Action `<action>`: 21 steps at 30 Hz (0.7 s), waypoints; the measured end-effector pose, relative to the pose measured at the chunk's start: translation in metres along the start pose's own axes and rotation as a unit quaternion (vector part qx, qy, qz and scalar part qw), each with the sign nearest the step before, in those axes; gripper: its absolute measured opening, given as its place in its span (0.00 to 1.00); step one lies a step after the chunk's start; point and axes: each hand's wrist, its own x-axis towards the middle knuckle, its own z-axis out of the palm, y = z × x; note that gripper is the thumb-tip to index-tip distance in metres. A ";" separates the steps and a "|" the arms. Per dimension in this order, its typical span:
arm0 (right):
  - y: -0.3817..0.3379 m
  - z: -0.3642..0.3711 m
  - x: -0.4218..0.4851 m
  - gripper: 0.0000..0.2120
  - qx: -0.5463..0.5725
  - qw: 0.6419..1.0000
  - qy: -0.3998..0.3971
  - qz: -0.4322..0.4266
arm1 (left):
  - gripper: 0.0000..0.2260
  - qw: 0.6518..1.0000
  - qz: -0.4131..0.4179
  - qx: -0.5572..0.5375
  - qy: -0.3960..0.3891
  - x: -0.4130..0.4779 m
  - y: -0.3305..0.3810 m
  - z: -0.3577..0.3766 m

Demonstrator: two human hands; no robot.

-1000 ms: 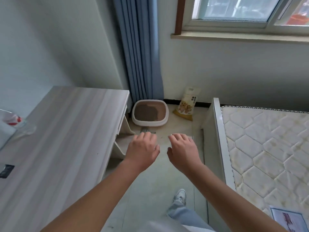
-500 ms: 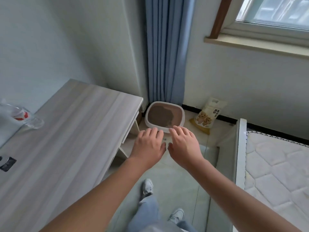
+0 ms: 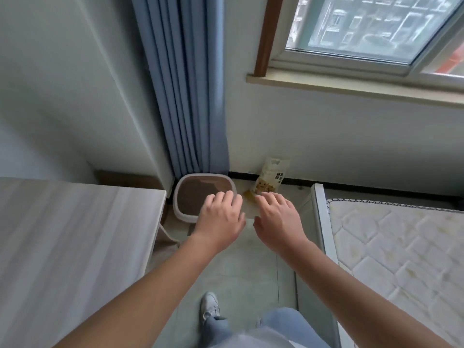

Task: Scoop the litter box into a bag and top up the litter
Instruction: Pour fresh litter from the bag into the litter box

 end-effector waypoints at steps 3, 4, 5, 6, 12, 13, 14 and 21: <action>0.003 0.002 0.017 0.20 0.005 1.000 -0.002 0.006 | 0.19 1.000 0.007 -0.001 0.000 0.019 -0.005 0.003; 0.004 0.004 0.022 0.20 0.007 1.000 -0.002 0.000 | 0.19 1.000 0.004 0.001 0.000 0.023 -0.007 0.005; 0.005 0.006 0.028 0.20 0.009 1.000 -0.004 -0.007 | 0.19 1.000 -0.002 -0.001 -0.003 0.027 -0.009 0.006; 0.005 0.008 0.034 0.20 0.012 1.000 -0.008 -0.015 | 0.19 1.000 -0.009 -0.005 -0.007 0.029 -0.011 0.007; 0.002 0.019 0.065 0.18 0.036 0.995 -0.037 -0.080 | 0.18 0.996 -0.078 -0.003 -0.033 0.028 -0.021 0.020; 0.001 0.021 0.070 0.18 0.040 0.994 -0.047 -0.092 | 0.18 0.995 -0.094 0.001 -0.040 0.025 -0.023 0.022; 0.000 0.023 0.074 0.18 0.043 0.992 -0.053 -0.105 | 0.19 0.993 -0.111 0.005 -0.047 0.023 -0.026 0.024; -0.006 0.035 0.097 0.18 0.030 0.971 -0.102 -0.215 | 0.15 0.971 -0.233 0.027 -0.041 -0.002 -0.029 0.033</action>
